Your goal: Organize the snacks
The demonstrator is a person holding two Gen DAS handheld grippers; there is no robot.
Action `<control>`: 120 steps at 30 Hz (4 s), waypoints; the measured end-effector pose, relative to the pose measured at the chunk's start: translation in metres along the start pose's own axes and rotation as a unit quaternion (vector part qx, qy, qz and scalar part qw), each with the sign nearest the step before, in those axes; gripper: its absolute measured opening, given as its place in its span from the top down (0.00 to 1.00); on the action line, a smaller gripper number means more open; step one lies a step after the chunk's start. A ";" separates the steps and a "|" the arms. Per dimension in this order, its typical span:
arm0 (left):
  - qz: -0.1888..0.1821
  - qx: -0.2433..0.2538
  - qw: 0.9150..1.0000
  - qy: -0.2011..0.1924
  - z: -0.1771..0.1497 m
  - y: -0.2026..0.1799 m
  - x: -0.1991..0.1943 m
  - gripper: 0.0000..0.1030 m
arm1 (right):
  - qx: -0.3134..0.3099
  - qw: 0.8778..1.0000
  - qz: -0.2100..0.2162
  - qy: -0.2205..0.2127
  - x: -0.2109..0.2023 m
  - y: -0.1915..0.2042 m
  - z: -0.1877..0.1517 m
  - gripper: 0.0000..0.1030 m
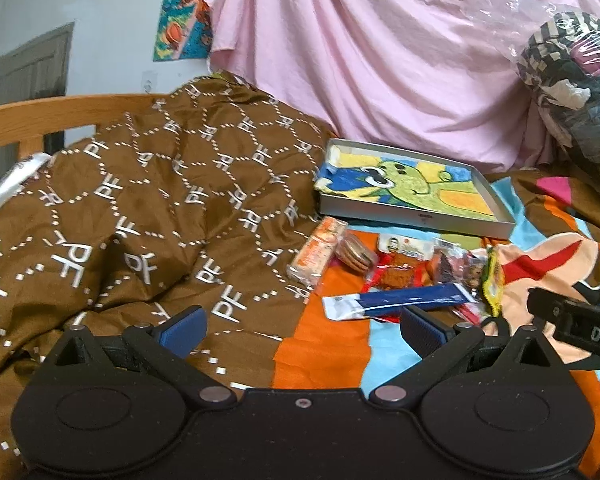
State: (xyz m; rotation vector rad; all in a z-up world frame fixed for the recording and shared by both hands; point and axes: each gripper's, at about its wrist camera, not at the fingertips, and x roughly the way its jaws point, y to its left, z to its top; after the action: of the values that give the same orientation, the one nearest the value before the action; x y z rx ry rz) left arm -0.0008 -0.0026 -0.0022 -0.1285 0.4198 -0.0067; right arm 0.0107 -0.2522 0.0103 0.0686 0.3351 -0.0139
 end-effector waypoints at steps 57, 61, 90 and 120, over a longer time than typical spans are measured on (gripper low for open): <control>-0.288 0.234 0.885 0.281 0.053 -0.071 0.243 0.02 | 0.183 0.942 0.138 0.247 0.228 -0.123 0.048 0.19; -0.281 0.219 0.885 0.300 0.051 -0.069 0.246 0.07 | 0.195 0.939 0.131 0.252 0.229 -0.127 0.044 0.29; -0.226 0.228 0.856 0.404 0.045 -0.117 0.210 0.36 | 0.121 0.930 0.164 0.305 0.206 -0.096 0.039 0.50; -0.159 0.106 0.914 0.357 0.046 -0.113 0.179 0.75 | 0.155 0.936 0.164 0.271 0.187 -0.109 0.038 0.50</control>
State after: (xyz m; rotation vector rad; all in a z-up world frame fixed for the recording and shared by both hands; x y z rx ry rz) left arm 0.1838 -0.1148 -0.0190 0.0274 1.1232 -0.4306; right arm 0.1969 -0.3642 -0.0227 0.4468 0.8703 0.2904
